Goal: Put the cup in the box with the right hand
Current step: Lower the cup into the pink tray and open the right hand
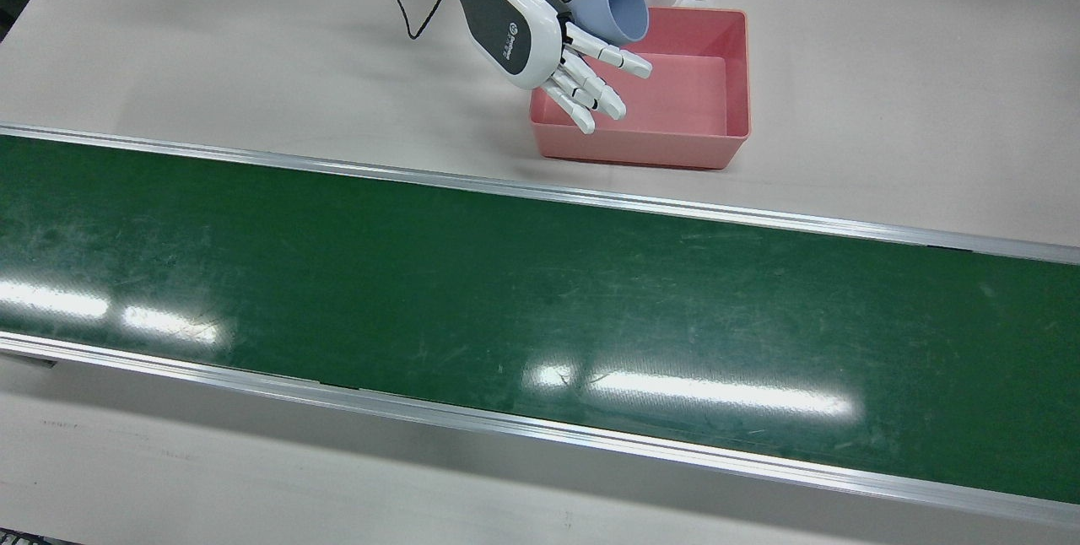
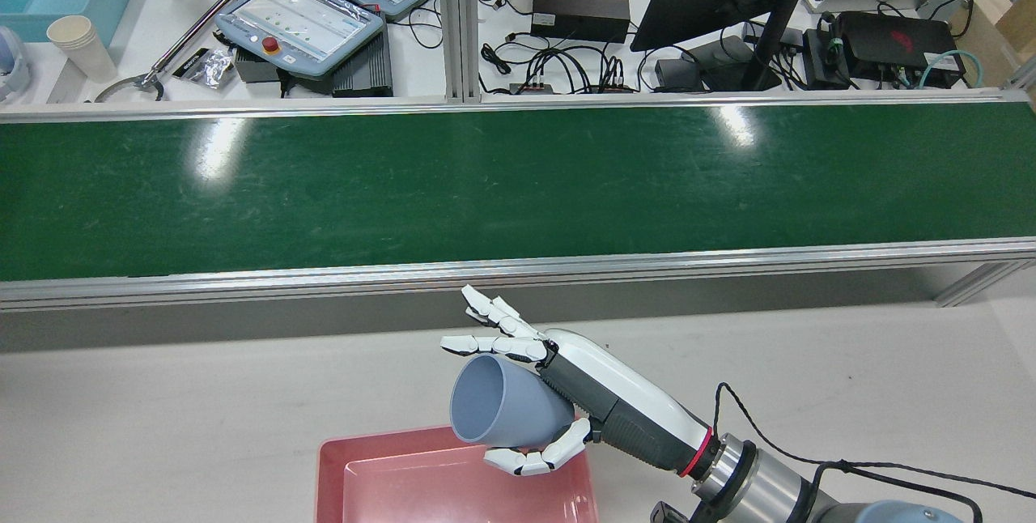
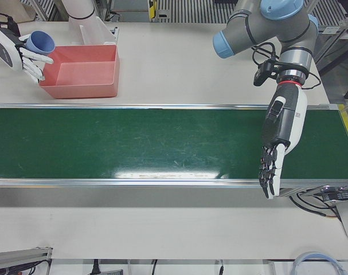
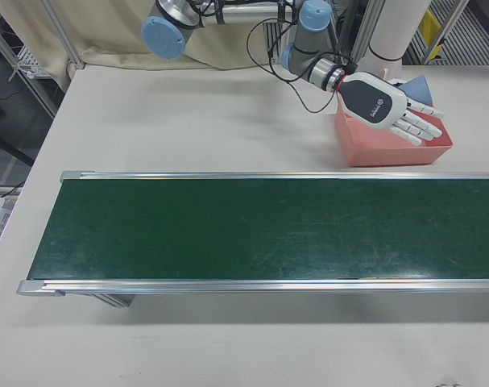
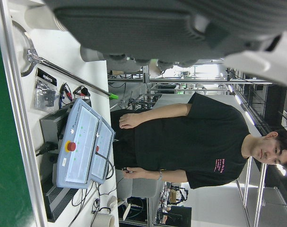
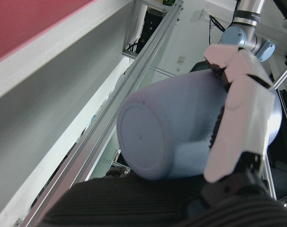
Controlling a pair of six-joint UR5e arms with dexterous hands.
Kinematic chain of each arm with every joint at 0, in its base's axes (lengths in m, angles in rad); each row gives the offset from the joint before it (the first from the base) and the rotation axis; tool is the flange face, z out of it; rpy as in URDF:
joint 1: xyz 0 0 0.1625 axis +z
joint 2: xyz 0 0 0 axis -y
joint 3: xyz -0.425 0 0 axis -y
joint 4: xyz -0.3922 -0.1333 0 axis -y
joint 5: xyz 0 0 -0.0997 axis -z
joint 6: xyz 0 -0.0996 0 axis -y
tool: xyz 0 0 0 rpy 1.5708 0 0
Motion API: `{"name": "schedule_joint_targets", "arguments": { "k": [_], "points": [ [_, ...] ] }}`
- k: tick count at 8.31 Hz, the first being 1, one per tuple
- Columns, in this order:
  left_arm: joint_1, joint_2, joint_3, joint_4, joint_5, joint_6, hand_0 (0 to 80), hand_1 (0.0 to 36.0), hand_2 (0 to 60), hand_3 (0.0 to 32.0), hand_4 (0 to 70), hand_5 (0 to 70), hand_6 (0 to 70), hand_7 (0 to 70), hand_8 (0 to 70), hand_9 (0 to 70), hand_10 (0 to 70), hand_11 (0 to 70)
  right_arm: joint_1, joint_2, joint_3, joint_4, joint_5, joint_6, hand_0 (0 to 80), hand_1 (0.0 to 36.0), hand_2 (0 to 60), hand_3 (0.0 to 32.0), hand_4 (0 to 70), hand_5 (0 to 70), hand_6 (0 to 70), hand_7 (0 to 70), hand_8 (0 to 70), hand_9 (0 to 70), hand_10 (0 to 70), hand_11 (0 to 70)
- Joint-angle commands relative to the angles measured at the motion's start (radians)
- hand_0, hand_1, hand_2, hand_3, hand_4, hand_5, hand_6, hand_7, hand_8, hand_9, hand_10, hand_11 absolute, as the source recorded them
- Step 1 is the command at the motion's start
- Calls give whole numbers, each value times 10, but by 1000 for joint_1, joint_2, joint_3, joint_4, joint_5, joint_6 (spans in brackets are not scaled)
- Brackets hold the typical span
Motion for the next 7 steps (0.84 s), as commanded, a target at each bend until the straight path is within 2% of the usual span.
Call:
{"name": "schedule_joint_targets", "arguments": {
  "k": [1,2,3,4,5,7],
  "points": [
    [0,0,0,0,0,0,0,0,0,0,0,0,0,0,0,0,0,0,-7,0,-1,3,0,0,494,259,338,0,0,59,37,101,0,12,0,0],
    [0,0,0,0,0,0,0,0,0,0,0,0,0,0,0,0,0,0,-7,0,-1,3,0,0,494,261,354,0,0,60,39,107,0,17,0,0],
    [0,0,0,-2,0,0,0,0,0,0,0,0,0,0,0,0,0,0,-9,-1,-1,5,0,2,487,253,348,0,0,58,33,79,0,2,0,0],
    [0,0,2,-2,0,0,0,0,0,0,0,0,0,0,0,0,0,0,-12,-1,-1,6,0,2,467,176,169,0,0,41,28,80,0,2,0,0],
    [0,0,2,-2,0,0,0,0,0,0,0,0,0,0,0,0,0,0,-15,-1,-2,5,0,2,437,99,0,0,0,24,29,110,0,8,0,0],
    [0,0,2,-2,0,0,0,0,0,0,0,0,0,0,0,0,0,0,-18,-1,-2,6,0,2,375,65,4,0,0,13,32,138,0,18,0,0]
  ]
}}
